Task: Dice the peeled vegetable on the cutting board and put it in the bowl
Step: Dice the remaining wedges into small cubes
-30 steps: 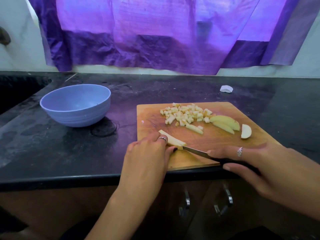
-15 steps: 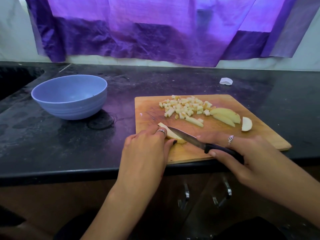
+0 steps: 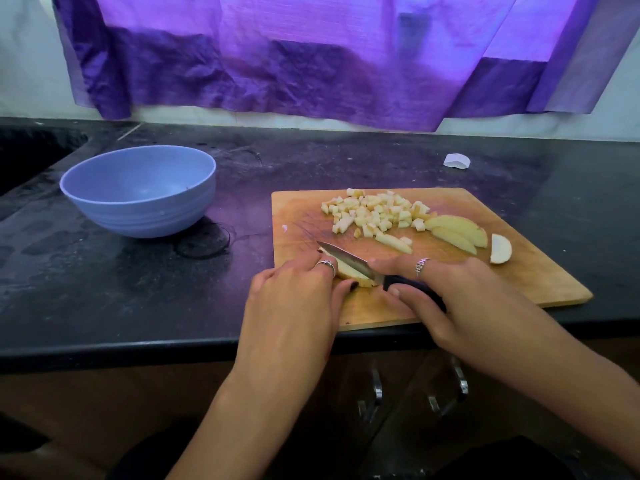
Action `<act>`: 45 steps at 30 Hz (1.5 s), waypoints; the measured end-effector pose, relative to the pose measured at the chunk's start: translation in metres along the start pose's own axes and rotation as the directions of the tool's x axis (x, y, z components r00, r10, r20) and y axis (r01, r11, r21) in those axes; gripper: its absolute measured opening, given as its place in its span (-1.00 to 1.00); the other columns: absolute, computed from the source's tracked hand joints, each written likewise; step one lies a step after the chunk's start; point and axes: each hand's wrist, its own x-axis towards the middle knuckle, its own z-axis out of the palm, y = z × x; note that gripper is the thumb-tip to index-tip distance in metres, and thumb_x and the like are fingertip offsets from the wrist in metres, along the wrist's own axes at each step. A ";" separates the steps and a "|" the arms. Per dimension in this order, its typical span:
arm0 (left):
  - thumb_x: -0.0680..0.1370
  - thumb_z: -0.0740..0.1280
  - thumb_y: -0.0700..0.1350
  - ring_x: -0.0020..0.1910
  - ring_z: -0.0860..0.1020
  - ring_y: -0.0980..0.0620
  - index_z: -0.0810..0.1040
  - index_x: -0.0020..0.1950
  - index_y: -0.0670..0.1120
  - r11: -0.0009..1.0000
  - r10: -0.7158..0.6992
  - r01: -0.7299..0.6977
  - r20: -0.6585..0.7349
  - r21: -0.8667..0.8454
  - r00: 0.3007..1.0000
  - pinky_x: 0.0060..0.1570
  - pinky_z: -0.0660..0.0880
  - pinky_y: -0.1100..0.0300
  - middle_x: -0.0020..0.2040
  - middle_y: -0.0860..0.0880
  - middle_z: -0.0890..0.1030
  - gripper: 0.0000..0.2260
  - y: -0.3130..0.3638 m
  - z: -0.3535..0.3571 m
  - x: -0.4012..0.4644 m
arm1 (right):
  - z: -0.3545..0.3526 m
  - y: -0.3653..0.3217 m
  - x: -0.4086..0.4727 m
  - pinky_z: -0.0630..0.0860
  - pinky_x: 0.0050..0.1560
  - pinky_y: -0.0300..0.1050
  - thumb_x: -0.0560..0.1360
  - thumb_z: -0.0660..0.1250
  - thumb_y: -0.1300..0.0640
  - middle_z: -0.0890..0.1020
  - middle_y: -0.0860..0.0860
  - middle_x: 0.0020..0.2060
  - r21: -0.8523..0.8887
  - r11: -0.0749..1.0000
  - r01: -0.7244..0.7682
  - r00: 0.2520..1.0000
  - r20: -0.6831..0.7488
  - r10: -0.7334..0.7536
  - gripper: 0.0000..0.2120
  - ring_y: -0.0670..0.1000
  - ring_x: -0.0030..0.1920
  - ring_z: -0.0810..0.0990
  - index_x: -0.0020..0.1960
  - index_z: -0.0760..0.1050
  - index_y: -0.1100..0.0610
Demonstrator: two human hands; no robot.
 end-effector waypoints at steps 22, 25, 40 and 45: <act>0.63 0.02 0.16 0.05 0.48 0.06 0.44 0.20 0.09 0.987 -0.069 0.052 0.109 0.154 0.992 -0.20 0.15 0.23 0.15 0.12 0.46 -0.70 0.010 -0.007 0.001 | -0.002 -0.006 0.025 0.41 -0.16 -0.16 0.59 0.15 -0.05 0.53 -0.07 -0.06 -0.027 0.998 0.060 0.995 0.084 -0.057 -0.72 -0.05 -0.11 0.48 0.28 0.34 -0.24; 0.63 0.03 0.16 0.04 0.49 0.03 0.44 0.19 0.08 0.985 -0.072 0.054 0.106 0.161 0.992 -0.20 0.17 0.22 0.14 0.10 0.46 -0.70 0.011 -0.009 0.000 | 0.002 -0.013 0.021 0.41 -0.20 -0.09 0.62 0.09 -0.01 0.48 -0.03 -0.17 -0.158 0.982 0.106 0.994 0.057 -0.098 -0.73 0.04 -0.14 0.47 0.31 0.28 -0.18; 0.53 0.31 0.04 0.02 0.54 0.00 0.56 0.06 0.05 0.995 -0.017 0.035 0.184 -0.093 0.983 -0.01 0.49 0.07 0.02 0.05 0.59 -0.85 -0.019 -0.013 0.024 | -0.001 0.005 -0.019 0.43 -0.22 -0.19 0.62 -0.08 -0.15 0.52 -0.08 -0.14 -0.305 0.948 -0.088 0.996 -0.033 0.082 -0.59 -0.05 -0.18 0.48 0.44 -0.07 -0.34; 0.52 0.34 0.05 0.00 0.57 0.05 0.61 0.12 -0.01 0.980 -0.015 0.062 0.242 -0.188 0.970 0.04 0.51 0.05 0.02 0.03 0.62 -0.76 -0.035 -0.007 0.033 | -0.015 0.019 -0.021 0.52 -0.22 -0.17 0.56 0.11 -0.14 0.57 -0.12 -0.18 -0.040 0.987 -0.156 0.988 0.002 0.156 -0.68 -0.10 -0.21 0.54 0.31 0.31 -0.30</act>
